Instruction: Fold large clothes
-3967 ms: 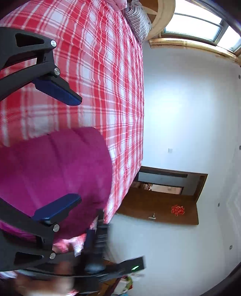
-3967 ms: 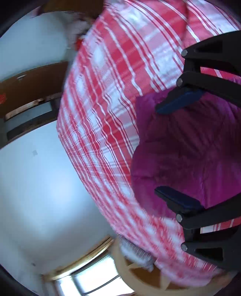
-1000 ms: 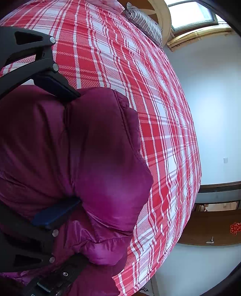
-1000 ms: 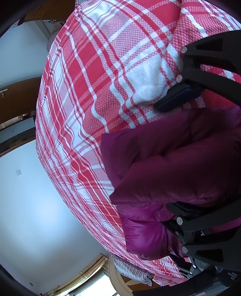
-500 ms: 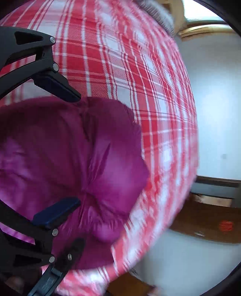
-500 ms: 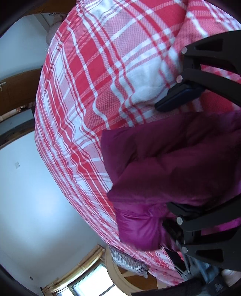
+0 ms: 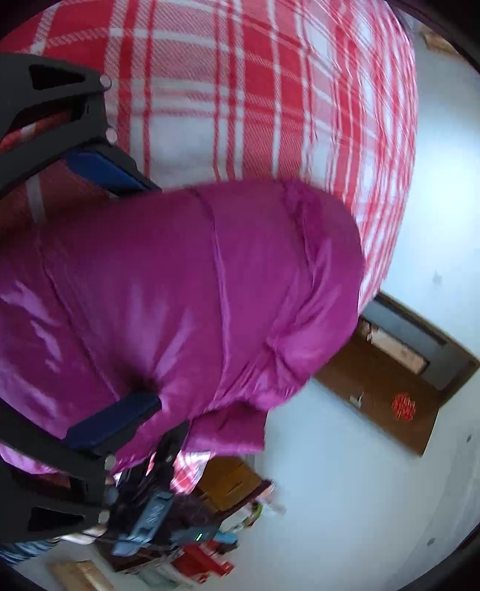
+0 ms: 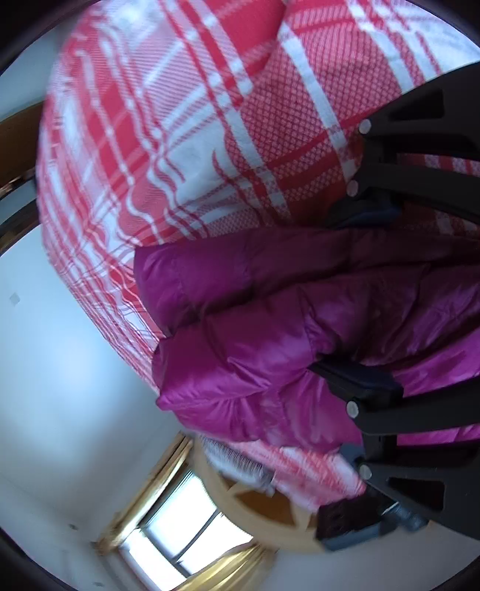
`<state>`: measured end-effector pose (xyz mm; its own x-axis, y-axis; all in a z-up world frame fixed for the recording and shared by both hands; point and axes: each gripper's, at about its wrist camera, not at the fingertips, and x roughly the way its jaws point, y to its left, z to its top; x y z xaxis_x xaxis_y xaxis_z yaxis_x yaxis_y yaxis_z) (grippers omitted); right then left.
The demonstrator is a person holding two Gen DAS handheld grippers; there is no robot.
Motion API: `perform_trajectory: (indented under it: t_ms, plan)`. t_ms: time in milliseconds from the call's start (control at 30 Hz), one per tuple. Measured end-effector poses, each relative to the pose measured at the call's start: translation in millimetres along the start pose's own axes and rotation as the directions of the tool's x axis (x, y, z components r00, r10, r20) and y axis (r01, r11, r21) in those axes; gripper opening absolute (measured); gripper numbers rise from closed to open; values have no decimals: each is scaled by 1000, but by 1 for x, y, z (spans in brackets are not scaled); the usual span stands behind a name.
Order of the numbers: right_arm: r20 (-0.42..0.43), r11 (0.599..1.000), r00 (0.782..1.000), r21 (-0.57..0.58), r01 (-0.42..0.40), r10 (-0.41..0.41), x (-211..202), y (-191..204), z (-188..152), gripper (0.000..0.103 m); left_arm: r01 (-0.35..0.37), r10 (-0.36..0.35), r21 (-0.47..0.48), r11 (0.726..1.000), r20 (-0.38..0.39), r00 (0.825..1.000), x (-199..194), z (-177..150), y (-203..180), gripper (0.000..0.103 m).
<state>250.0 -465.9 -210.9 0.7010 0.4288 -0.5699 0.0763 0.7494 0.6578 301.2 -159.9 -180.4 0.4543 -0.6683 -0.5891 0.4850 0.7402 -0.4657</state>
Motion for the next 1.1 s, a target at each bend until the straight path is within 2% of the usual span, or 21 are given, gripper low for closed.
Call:
perform_trajectory:
  t_ms: [33, 100, 133, 167, 200, 300, 433, 500, 633, 700, 900, 1100]
  plan:
    - [-8, 999, 999, 33, -37, 37, 1, -6, 3, 57, -7, 7, 16, 1000, 5, 1000, -1, 1, -5, 90]
    - [-37, 993, 995, 79, -86, 89, 5, -11, 7, 45, -17, 16, 48, 999, 23, 1000, -4, 0, -14, 74]
    - [-51, 991, 993, 88, -101, 106, 7, -11, 7, 42, -28, 26, 63, 998, 29, 999, -6, 0, -18, 69]
    - [-63, 986, 988, 103, -132, 139, 8, -12, 7, 33, -32, 29, 80, 996, 40, 999, -10, 0, -21, 58]
    - [-66, 981, 984, 121, -154, 163, 8, -12, 6, 28, -27, 23, 85, 996, 49, 999, -16, 0, -21, 49]
    - [-46, 975, 979, 113, -191, 197, 1, -2, 3, 24, -29, 19, 124, 992, 80, 997, -36, 5, -28, 37]
    - [-56, 971, 971, 66, -229, 233, -1, 28, -4, 22, -78, 57, 172, 982, 125, 990, -61, 9, -30, 35]
    - [-62, 968, 966, 47, -248, 250, 3, 44, -2, 22, -90, 65, 158, 983, 153, 986, -79, 12, -22, 35]
    - [-84, 944, 940, 23, -330, 331, 25, 88, 0, 22, -144, 112, 138, 980, 220, 969, -125, 14, 1, 35]
    - [-111, 937, 932, -2, -348, 346, 36, 109, 0, 22, -171, 139, 114, 979, 244, 960, -144, 16, 16, 35]
    - [-222, 912, 897, -64, -405, 383, 95, 185, -2, 22, -284, 262, 33, 958, 301, 917, -199, 17, 71, 35]
    - [-337, 883, 855, -121, -454, 394, 152, 256, -13, 22, -387, 382, -53, 920, 331, 863, -246, 11, 125, 35]
